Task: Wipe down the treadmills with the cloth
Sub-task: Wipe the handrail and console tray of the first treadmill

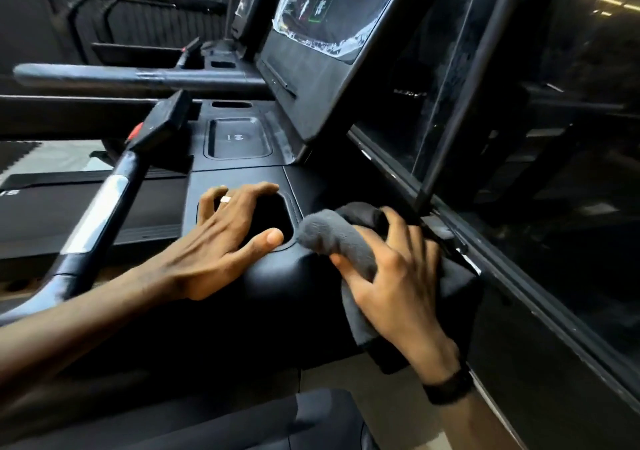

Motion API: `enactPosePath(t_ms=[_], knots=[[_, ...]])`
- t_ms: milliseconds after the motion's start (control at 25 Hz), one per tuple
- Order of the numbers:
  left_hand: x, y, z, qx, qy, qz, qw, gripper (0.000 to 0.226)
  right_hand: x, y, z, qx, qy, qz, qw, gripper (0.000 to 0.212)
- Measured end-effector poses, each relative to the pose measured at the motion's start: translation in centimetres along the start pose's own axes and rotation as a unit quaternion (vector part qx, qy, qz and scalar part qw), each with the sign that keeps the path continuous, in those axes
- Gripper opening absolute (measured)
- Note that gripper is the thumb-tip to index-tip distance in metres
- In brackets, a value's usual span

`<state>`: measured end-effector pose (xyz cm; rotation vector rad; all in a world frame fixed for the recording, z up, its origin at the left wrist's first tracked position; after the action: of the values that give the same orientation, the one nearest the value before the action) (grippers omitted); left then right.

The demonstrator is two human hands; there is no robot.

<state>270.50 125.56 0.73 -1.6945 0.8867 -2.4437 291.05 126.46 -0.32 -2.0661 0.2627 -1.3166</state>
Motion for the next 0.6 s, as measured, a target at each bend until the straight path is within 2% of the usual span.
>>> enactPosePath(t_ms=[80,200,280,360,480,600], knots=[[0.3,0.1,0.2,0.002,0.005,0.005,1.0,0.075,0.1,-1.9,2.7,-0.044,0.029,-0.004,0.999,0.044],[0.6,-0.1,-0.1,0.013,-0.004,0.024,1.0,0.077,-2.6,-8.4,6.0,-0.127,0.057,-0.075,0.987,0.048],[0.7,-0.4,-0.7,0.031,-0.017,0.029,0.999,0.08,-5.4,-11.9,5.6,-0.154,0.087,-0.121,0.977,0.052],[0.6,-0.4,-1.1,0.041,-0.025,0.031,0.998,0.084,-7.7,-13.3,2.5,-0.117,0.102,-0.147,0.977,0.056],[0.6,-0.3,-1.0,0.03,-0.031,0.038,0.998,0.085,-7.4,-10.3,-2.3,-0.026,0.047,-0.182,0.982,0.055],[0.7,-0.3,-0.9,0.026,-0.036,0.043,0.998,0.083,-3.9,-4.5,-3.2,0.042,-0.004,-0.151,0.988,0.06]])
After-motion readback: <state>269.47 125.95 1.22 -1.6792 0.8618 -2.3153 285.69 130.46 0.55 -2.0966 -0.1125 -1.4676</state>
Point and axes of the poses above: each hand's wrist, its own y-axis away from the middle knuckle, its own x-axis out of the back of the hand, z = x × y, the point moved 10 cm from there along -y, towards the middle knuckle, and after that the axes turned 7 degrees about -y, right-handed, at the moved point
